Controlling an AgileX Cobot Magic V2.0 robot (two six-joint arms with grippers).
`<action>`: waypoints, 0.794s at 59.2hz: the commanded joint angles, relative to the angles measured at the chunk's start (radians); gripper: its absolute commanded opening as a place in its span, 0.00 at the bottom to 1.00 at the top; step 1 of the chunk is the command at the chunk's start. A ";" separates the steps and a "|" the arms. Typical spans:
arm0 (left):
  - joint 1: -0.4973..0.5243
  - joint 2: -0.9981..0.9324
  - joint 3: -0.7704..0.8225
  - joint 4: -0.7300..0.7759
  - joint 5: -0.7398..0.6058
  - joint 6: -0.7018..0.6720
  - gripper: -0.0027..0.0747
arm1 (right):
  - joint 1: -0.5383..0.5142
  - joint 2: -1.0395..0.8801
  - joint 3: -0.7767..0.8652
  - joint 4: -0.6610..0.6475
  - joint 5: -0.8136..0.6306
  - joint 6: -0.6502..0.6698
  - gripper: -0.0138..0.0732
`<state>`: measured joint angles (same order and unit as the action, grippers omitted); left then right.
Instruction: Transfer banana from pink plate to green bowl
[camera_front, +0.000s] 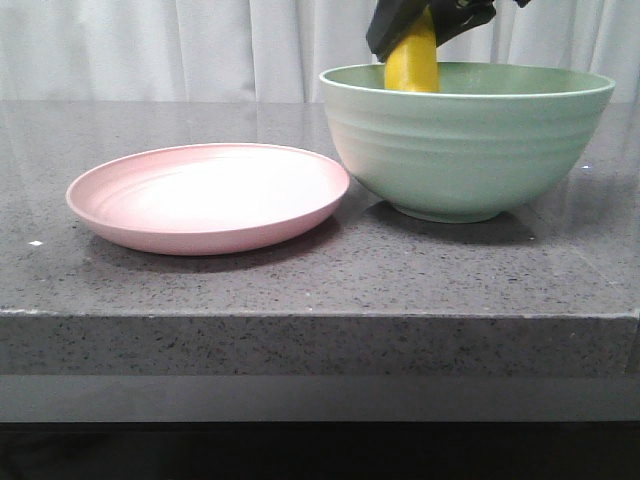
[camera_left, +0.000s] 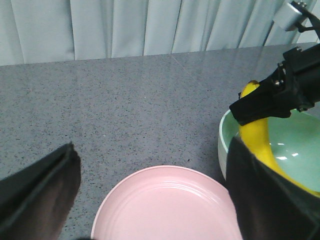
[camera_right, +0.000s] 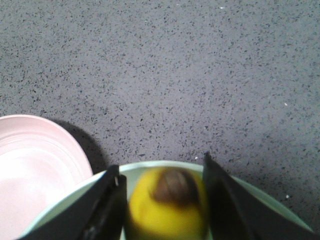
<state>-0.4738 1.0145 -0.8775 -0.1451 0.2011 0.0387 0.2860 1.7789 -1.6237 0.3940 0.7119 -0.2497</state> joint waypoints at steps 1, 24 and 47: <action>-0.008 -0.017 -0.030 -0.005 -0.087 -0.003 0.79 | -0.005 -0.055 -0.031 0.013 -0.048 -0.009 0.61; -0.008 -0.017 -0.030 -0.005 -0.087 -0.003 0.79 | -0.006 -0.062 -0.031 0.000 -0.047 -0.009 0.62; -0.008 -0.017 -0.030 -0.005 -0.087 -0.003 0.79 | -0.006 -0.211 -0.031 -0.028 -0.038 -0.009 0.62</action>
<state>-0.4738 1.0145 -0.8775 -0.1451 0.2011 0.0387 0.2860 1.6545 -1.6237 0.3621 0.7206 -0.2497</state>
